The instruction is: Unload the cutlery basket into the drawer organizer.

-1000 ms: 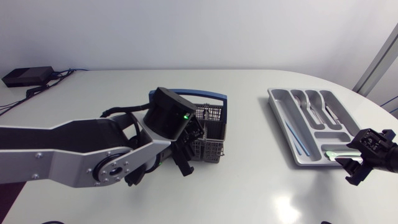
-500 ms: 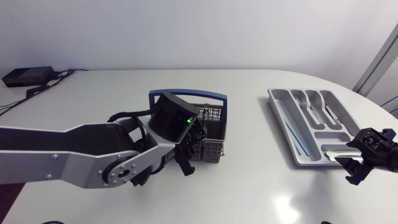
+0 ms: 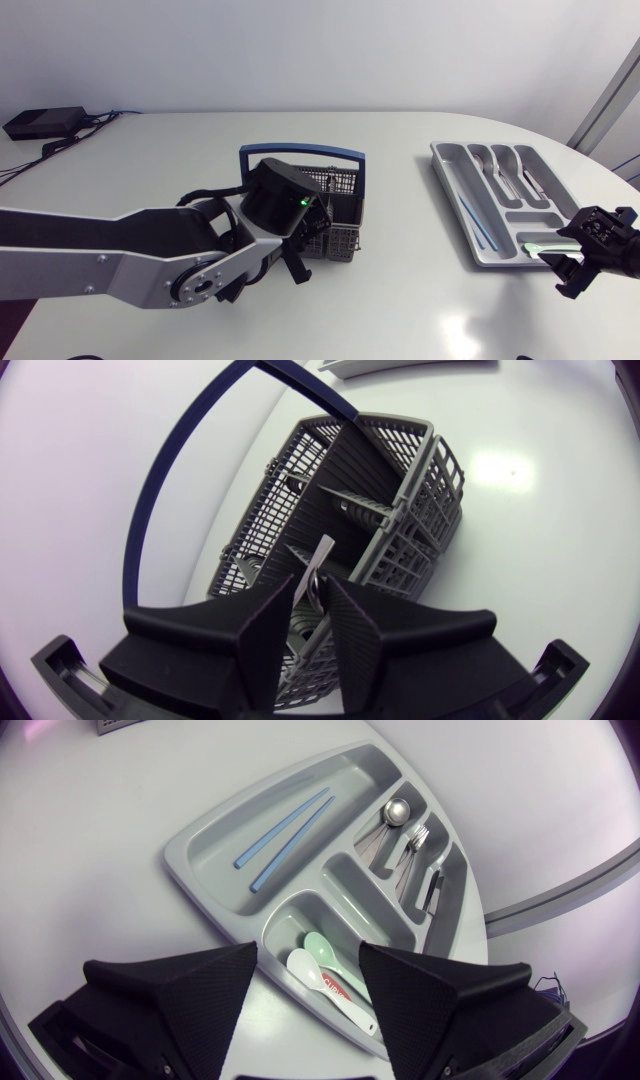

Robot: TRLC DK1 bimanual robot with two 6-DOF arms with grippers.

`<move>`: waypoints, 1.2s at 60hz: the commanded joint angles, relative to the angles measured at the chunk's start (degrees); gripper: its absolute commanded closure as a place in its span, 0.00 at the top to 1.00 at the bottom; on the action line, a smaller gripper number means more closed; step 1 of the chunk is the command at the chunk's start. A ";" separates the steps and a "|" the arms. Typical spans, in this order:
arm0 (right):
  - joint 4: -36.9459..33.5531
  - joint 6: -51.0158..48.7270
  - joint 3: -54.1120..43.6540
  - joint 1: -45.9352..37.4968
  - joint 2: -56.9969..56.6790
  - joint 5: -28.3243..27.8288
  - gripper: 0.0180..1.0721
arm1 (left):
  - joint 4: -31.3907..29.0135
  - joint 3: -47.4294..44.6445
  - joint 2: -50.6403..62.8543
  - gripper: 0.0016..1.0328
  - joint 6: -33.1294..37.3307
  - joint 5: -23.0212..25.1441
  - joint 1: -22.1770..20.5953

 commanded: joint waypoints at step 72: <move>-7.11 4.24 -2.92 7.53 -9.27 1.44 0.71 | -5.86 -2.35 -22.18 0.03 7.61 1.10 -2.19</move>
